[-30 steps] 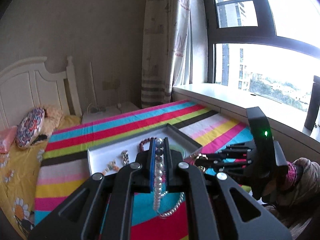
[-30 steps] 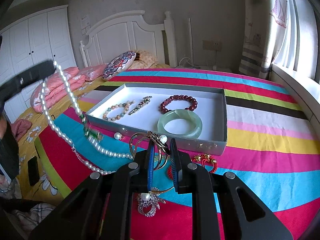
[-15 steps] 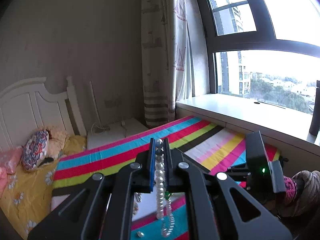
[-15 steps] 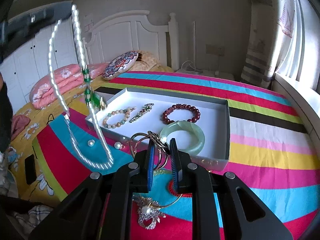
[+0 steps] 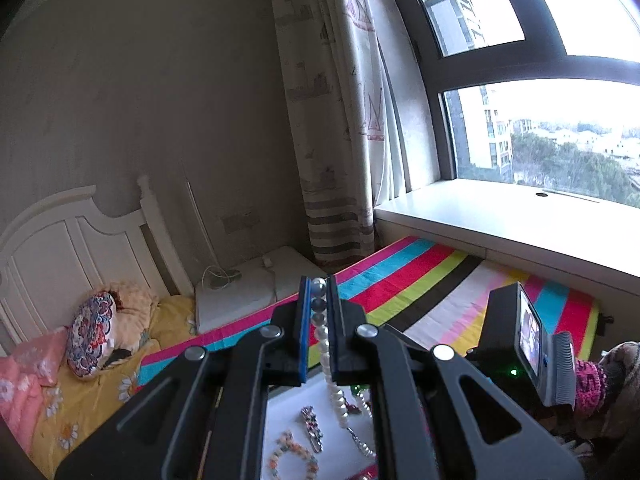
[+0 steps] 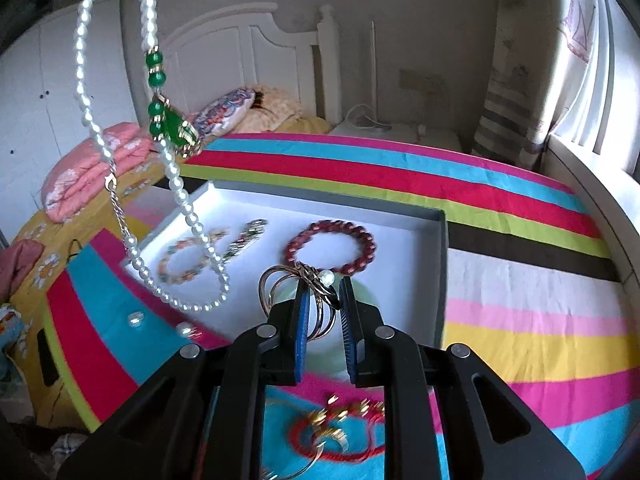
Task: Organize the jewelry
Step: 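Lift the pearl necklace and gold hoop rings up over the gray tray with both grippers, then lower the pearl necklace and gold hoops into the tray and open both grippers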
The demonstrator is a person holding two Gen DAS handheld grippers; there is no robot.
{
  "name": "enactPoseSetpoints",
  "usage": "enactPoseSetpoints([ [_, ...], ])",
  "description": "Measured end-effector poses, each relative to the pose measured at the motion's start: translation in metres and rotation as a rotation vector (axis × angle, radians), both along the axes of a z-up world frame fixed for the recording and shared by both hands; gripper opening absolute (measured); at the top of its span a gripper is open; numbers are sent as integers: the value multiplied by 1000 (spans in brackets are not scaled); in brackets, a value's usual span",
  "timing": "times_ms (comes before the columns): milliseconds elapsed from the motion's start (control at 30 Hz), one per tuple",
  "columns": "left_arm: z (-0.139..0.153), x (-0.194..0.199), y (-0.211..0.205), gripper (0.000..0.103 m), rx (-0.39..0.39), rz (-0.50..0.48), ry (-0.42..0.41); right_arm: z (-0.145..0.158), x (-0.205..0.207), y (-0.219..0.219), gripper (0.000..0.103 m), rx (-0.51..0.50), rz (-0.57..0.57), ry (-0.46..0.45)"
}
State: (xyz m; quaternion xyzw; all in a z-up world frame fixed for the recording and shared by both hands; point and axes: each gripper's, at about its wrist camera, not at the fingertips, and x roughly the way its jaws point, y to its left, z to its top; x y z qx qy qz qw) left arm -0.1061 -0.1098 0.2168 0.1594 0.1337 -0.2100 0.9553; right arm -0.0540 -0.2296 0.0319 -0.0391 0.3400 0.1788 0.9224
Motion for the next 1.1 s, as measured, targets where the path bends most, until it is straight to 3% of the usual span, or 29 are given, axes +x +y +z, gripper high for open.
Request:
enactPoseSetpoints([
  [300,-26,41,-19,7,48,55,-18,-15,57,-11,17,-17,-59,104],
  [667,-153,65,10,7,137,76,255,-36,84,-12,17,-49,-98,196],
  [1000,-187,84,5,9,135,53,352,-33,95,-4,18,-46,-111,199],
  [1033,-191,83,2,21,135,26,371,-32,95,-3,18,-38,-111,195],
  [1067,-192,82,-1,49,135,19,376,-30,95,-3,20,-30,-112,190],
  [1100,-192,81,-2,65,135,22,369,-28,96,-3,28,-22,-112,186],
])
